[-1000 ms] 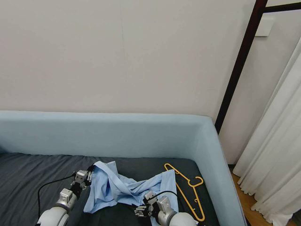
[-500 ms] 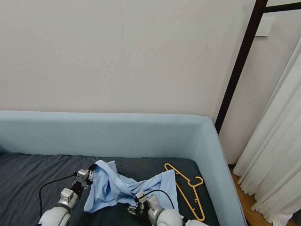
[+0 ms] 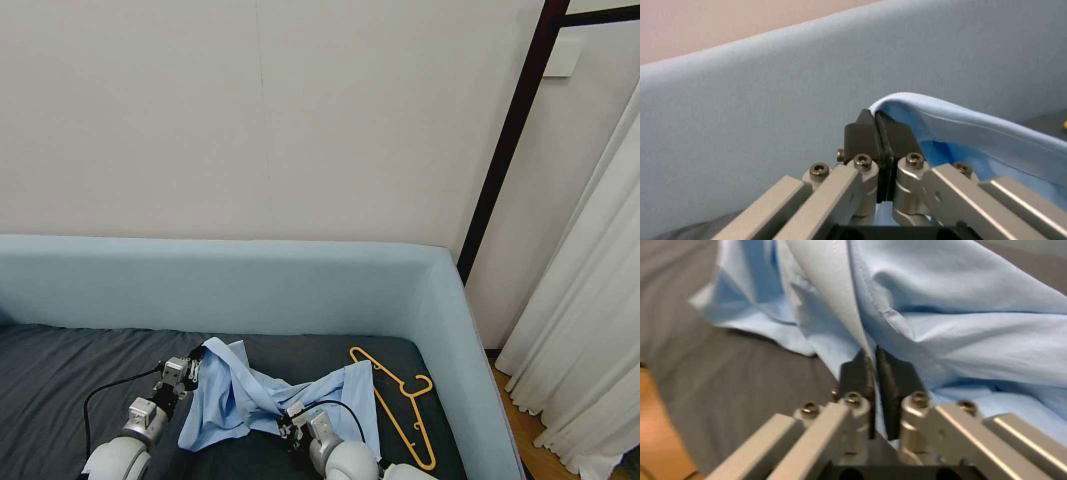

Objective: Pick up the clothes from the sofa and hang them on the clothes hanger.

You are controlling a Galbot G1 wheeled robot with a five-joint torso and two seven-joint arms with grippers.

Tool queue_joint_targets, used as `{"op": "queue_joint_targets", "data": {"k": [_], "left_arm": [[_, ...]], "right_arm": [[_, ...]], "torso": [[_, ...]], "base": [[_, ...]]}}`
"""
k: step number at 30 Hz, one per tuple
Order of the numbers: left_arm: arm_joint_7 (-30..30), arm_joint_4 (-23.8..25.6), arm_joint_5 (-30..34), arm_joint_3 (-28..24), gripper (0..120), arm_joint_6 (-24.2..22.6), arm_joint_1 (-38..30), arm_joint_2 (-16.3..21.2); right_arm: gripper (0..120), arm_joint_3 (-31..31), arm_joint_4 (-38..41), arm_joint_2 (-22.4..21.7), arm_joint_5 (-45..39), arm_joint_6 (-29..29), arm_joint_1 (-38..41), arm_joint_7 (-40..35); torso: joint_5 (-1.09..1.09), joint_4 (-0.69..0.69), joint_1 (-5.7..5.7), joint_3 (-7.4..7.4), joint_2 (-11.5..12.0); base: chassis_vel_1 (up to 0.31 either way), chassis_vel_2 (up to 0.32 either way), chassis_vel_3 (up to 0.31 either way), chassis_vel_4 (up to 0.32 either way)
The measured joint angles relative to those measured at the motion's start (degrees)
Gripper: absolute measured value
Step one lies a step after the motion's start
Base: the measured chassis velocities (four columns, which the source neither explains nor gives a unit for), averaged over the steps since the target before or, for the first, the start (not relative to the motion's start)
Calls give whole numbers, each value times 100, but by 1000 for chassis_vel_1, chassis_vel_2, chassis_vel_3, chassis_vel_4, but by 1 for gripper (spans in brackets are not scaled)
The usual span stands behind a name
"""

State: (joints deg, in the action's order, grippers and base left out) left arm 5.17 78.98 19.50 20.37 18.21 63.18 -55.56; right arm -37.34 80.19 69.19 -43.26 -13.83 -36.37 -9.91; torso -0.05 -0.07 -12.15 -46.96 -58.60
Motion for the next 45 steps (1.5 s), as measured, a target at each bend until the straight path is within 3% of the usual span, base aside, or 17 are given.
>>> {"op": "queue_joint_targets", "data": {"k": [5,8,9,11,14,20,26,29,39,45], "left_arm": [[-7,-34,39,-56,0,2,-95,21],[-8,20,120,-65,0,12,-142,102],[-8,20,120,-65,0,12,-142,102],[-2,57,155,-64,0,23,-158,154],[5,60,161,-45,0,39,-163,190],[35,109,161,-14,0,106,-184,250],[37,450,334,83,0,110,-199,392],[36,845,498,209,0,81,-159,534],[48,1637,850,446,0,13,-118,734],[186,1649,672,430,0,54,53,699]], "right_arm": [[0,227,200,-357,-438,586,49,1071],[0,376,397,-663,-1004,1085,183,2132],[0,376,397,-663,-1004,1085,183,2132],[0,440,542,-935,-1410,1293,315,2991],[0,544,711,-1285,-1781,1319,434,4047],[0,750,905,-1689,-1961,1116,648,5050],[0,898,991,-1843,-2155,763,1102,5685],[0,909,1070,-1944,-2292,569,1556,5979],[0,691,878,-1808,-2341,413,2596,6079],[0,729,692,-1680,-2022,375,2475,5868]], "torso": [[0,0,0,0,0],[2,0,0,0,0],[2,0,0,0,0],[1,0,0,0,0],[1,0,0,0,0],[0,0,0,0,1],[0,0,0,0,0],[1,0,0,0,0],[-1,1,0,0,0],[1,0,0,1,0]], "base": [[0,0,0,0],[0,0,0,0],[0,0,0,0],[0,0,0,0],[0,0,0,0],[0,0,0,0],[0,0,0,0],[0,0,0,0],[0,0,0,0],[0,0,0,0]]}}
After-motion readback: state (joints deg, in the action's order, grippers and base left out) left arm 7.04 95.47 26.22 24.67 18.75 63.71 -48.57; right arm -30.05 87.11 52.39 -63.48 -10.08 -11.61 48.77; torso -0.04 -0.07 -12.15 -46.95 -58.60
